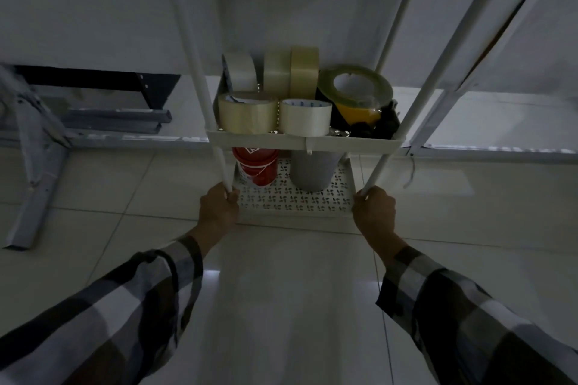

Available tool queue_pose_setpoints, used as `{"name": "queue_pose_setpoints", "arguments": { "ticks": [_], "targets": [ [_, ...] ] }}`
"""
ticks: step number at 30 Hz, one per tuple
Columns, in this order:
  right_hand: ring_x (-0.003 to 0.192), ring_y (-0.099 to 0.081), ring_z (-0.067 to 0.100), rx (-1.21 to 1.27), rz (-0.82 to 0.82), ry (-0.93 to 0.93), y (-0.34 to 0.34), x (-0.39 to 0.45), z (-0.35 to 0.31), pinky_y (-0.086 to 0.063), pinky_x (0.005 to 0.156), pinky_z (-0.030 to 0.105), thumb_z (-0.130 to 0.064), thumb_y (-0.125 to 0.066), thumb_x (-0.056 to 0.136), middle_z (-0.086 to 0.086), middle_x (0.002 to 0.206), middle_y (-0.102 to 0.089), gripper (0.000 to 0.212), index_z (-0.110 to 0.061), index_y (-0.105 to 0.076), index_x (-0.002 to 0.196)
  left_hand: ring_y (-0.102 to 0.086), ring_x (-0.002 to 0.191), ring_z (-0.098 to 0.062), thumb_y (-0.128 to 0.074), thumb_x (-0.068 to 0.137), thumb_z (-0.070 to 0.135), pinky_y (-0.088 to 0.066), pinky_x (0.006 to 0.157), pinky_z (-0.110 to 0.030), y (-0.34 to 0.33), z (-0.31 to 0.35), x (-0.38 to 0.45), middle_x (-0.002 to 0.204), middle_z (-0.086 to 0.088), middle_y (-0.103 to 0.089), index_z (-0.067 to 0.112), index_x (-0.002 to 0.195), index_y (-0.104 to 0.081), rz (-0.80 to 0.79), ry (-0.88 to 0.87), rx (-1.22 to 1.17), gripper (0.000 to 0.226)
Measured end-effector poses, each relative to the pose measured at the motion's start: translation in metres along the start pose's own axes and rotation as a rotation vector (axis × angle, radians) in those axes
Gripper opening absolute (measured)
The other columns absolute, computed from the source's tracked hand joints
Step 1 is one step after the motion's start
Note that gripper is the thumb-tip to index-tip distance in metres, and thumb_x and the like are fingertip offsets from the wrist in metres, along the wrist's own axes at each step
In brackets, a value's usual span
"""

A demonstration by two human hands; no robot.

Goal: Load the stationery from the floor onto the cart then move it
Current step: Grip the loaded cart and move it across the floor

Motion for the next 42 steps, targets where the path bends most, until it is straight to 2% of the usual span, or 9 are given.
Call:
{"name": "queue_pose_setpoints", "arguments": {
  "ticks": [5, 9, 14, 17, 20, 22, 25, 31, 42],
  "targets": [
    [0.092, -0.072, 0.034, -0.018, -0.010, -0.014, 0.002, 0.002, -0.005, -0.062, 0.083, 0.048, -0.017, -0.064, 0.099, 0.018, 0.107, -0.072, 0.023, 0.000, -0.065, 0.114, -0.065, 0.108, -0.038, -0.057, 0.104, 0.023, -0.059, 0.092, -0.049, 0.000, 0.001, 0.003, 0.120, -0.020, -0.067, 0.005, 0.122, -0.062, -0.026, 0.032, 0.031, 0.027],
    [0.093, -0.071, 0.036, 0.004, -0.026, -0.068, 0.004, 0.003, -0.010, -0.061, 0.085, 0.048, -0.018, -0.060, 0.100, 0.020, 0.107, -0.072, 0.024, 0.001, -0.067, 0.112, -0.062, 0.113, -0.038, -0.054, 0.105, 0.025, -0.056, 0.094, -0.042, -0.005, 0.001, 0.004, 0.129, -0.022, -0.062, 0.003, 0.132, -0.056, -0.059, 0.069, 0.043, 0.035],
    [0.105, -0.066, 0.037, 0.200, -0.126, -0.084, 0.005, -0.015, -0.008, -0.058, 0.090, 0.052, -0.028, -0.058, 0.101, 0.022, 0.123, -0.064, 0.039, 0.000, -0.055, 0.127, -0.053, 0.130, -0.041, -0.047, 0.107, 0.039, -0.048, 0.106, -0.041, -0.008, -0.003, -0.003, 0.155, -0.022, -0.044, 0.005, 0.157, -0.026, -0.211, 0.187, 0.148, 0.064],
    [0.124, -0.059, 0.038, 0.241, -0.134, 0.080, 0.010, -0.024, -0.020, -0.053, 0.100, 0.056, -0.054, -0.055, 0.095, 0.022, 0.148, -0.049, 0.078, -0.010, -0.027, 0.153, -0.038, 0.146, -0.039, -0.058, 0.099, 0.047, -0.039, 0.116, -0.048, 0.006, 0.020, -0.025, 0.167, -0.020, -0.022, 0.008, 0.162, 0.005, -0.013, -0.031, 0.214, 0.097],
    [0.151, -0.030, 0.030, 0.279, 0.088, 0.339, 0.052, -0.045, -0.052, -0.030, 0.121, 0.054, -0.049, -0.051, 0.098, 0.013, 0.167, -0.024, 0.085, -0.011, -0.010, 0.163, -0.027, 0.148, -0.031, -0.059, 0.099, 0.047, -0.028, 0.119, -0.043, 0.039, 0.072, -0.071, 0.167, -0.018, -0.017, 0.008, 0.161, -0.003, 0.331, -0.484, 0.152, 0.093],
    [0.159, -0.009, 0.025, 0.277, 0.296, 0.542, 0.094, -0.065, -0.082, -0.013, 0.127, 0.050, -0.038, -0.053, 0.100, 0.012, 0.172, -0.008, 0.085, -0.007, -0.006, 0.163, -0.010, 0.157, -0.035, -0.061, 0.097, 0.043, -0.013, 0.125, -0.047, 0.060, 0.102, -0.093, 0.169, -0.023, -0.003, 0.003, 0.162, -0.001, 0.451, -0.665, 0.209, 0.097],
    [0.159, 0.003, 0.029, 0.135, 0.470, 0.728, 0.131, -0.087, -0.121, -0.003, 0.127, 0.055, -0.037, -0.054, 0.100, 0.018, 0.171, 0.004, 0.085, -0.001, -0.009, 0.162, 0.000, 0.158, -0.042, -0.068, 0.093, 0.035, -0.001, 0.126, -0.059, 0.074, 0.140, -0.110, 0.168, -0.031, 0.002, -0.009, 0.158, -0.008, 0.504, -0.886, 0.516, 0.099],
    [0.159, 0.004, 0.030, -0.162, 0.424, 0.819, 0.113, -0.089, -0.133, -0.010, 0.125, 0.059, -0.041, -0.053, 0.103, 0.017, 0.171, 0.005, 0.087, 0.003, -0.007, 0.161, 0.008, 0.160, -0.028, -0.065, 0.091, 0.052, -0.009, 0.127, -0.057, 0.066, 0.145, -0.090, 0.171, -0.014, 0.012, 0.001, 0.162, 0.003, 0.336, -0.916, 0.861, 0.111],
    [0.159, 0.005, 0.026, -0.228, 0.296, 0.788, 0.112, -0.100, -0.120, -0.006, 0.126, 0.059, -0.052, -0.049, 0.100, 0.009, 0.172, 0.012, 0.091, -0.005, -0.004, 0.164, 0.008, 0.160, -0.029, -0.072, 0.084, 0.049, -0.010, 0.127, -0.057, 0.066, 0.142, -0.103, 0.171, -0.014, 0.014, 0.001, 0.162, 0.005, 0.221, -0.847, 0.766, 0.119]
  ]
}}
Point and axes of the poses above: each hand's wrist, its own x-axis towards the middle knuckle, its own y-axis out of the back of the hand, z = x × y, the point moved 7 cm from there along x, towards the middle knuckle
